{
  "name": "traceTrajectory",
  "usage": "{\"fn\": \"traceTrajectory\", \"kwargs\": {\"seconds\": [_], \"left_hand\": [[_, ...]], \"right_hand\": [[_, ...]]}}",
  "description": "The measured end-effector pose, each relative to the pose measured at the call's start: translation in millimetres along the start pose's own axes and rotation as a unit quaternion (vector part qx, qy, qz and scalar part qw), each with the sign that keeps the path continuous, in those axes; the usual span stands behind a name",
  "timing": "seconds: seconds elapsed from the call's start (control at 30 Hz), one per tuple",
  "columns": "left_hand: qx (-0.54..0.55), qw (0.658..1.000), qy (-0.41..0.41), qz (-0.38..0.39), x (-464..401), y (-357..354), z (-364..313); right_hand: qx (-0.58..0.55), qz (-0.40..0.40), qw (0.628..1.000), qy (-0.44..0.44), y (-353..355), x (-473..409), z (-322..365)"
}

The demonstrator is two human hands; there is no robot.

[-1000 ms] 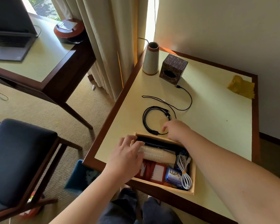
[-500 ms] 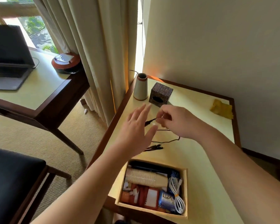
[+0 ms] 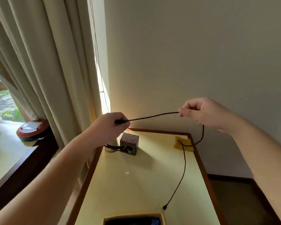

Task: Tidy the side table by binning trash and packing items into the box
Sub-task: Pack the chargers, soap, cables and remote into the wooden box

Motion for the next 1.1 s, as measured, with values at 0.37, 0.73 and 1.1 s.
{"fn": "traceTrajectory", "kwargs": {"seconds": [0.37, 0.73, 1.1], "left_hand": [[0.099, 0.988, -0.076, -0.09, -29, 65, -141], [0.059, 0.992, -0.108, -0.032, -38, 50, -197], [0.015, 0.989, -0.02, -0.145, -56, 91, -136]], "right_hand": [[0.039, -0.047, 0.996, 0.069, 59, -33, 82], [0.064, -0.074, 0.991, 0.09, 65, -62, 113], [-0.025, -0.074, 0.997, -0.01, 103, -14, 46]]}}
Point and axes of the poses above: each hand's wrist, its own x-axis away from the middle knuckle, its own y-axis out of the back of the hand, z = x × y, the point moved 8 cm from there along -x, towards the middle knuckle, and after that the axes turned 11 degrees about y, right-handed, at the moved point
